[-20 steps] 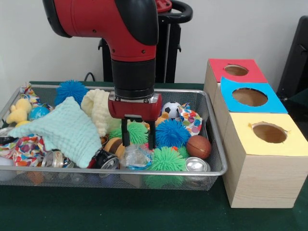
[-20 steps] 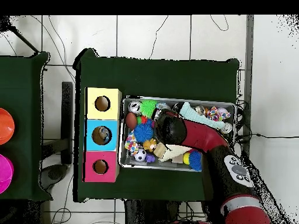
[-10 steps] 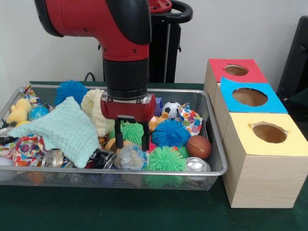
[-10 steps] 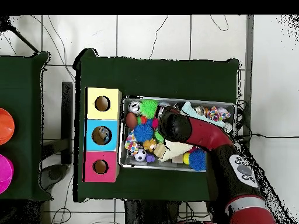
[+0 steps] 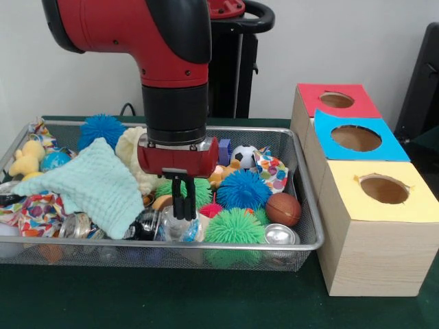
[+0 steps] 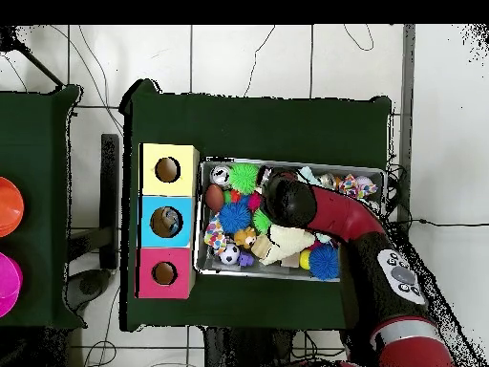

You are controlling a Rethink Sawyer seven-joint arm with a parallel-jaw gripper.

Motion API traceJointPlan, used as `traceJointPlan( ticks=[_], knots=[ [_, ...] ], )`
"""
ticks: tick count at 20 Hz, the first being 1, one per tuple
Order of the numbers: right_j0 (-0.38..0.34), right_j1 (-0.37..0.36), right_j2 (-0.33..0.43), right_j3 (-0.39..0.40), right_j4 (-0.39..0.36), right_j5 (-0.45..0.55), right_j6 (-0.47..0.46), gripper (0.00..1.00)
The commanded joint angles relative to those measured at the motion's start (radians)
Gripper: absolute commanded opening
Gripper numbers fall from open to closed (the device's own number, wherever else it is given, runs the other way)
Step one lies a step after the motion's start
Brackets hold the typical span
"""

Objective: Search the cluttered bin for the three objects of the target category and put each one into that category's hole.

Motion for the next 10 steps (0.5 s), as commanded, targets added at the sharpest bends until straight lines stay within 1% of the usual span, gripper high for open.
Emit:
traceJointPlan(
  ticks=[1, 10],
  knots=[
    [-0.022, 0.059, 0.091, -0.038, -0.024, -0.004, 0.040, 0.00],
    [-0.005, 0.046, 0.070, -0.035, -0.021, 0.005, 0.060, 0.00]
  ],
)
